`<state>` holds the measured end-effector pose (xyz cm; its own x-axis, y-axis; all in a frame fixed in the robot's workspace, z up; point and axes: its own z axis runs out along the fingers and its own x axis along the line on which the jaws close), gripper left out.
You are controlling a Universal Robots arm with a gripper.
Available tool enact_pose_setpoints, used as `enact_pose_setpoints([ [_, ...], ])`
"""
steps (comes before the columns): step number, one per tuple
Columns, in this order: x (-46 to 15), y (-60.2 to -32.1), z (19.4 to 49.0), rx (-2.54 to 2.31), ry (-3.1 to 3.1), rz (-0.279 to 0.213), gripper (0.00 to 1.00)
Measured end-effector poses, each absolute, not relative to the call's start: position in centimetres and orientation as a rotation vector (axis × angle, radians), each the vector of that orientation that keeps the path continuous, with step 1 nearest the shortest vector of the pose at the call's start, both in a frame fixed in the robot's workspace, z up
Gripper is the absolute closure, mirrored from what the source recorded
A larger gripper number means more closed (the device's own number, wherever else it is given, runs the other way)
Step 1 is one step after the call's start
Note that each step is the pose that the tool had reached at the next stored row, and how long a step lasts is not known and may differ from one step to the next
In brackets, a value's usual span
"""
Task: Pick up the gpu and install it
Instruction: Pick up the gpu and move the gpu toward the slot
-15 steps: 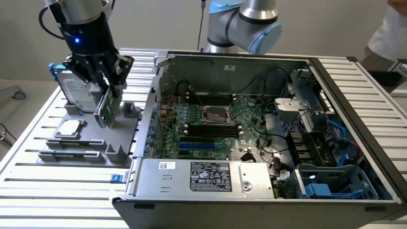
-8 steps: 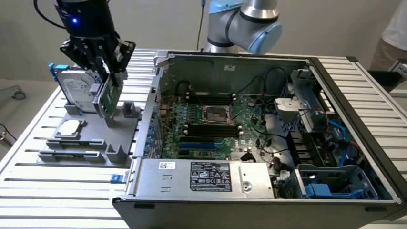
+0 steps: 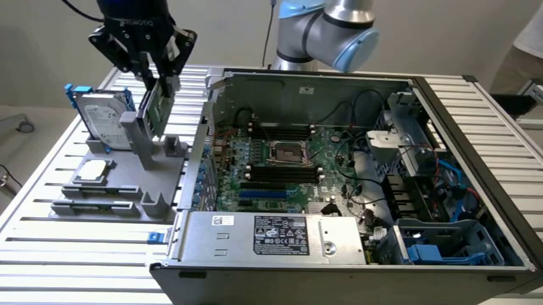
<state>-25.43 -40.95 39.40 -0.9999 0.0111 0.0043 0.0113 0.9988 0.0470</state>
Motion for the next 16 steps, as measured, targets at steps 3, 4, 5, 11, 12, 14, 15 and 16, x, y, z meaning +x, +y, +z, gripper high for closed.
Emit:
enact_pose_setpoints([
  [3,-24.2,-41.0,40.5,-0.018,-3.128,-0.075,0.71],
  [4,-23.7,-41.0,40.7,-0.018,-3.125,-0.076,0.71],
  [5,-23.3,-41.0,40.9,-0.018,-3.122,-0.077,0.71],
  [11,-20.6,-41.1,41.6,-0.018,-3.113,-0.085,0.71],
  [12,-20.1,-41.1,41.7,-0.018,-3.111,-0.086,0.71],
  [14,-19.2,-41.2,41.9,-0.018,-3.109,-0.087,0.71],
  [15,-18.8,-41.2,42.0,-0.018,-3.108,-0.088,0.71],
  [16,-18.3,-41.2,42.0,-0.018,-3.107,-0.088,0.71],
])
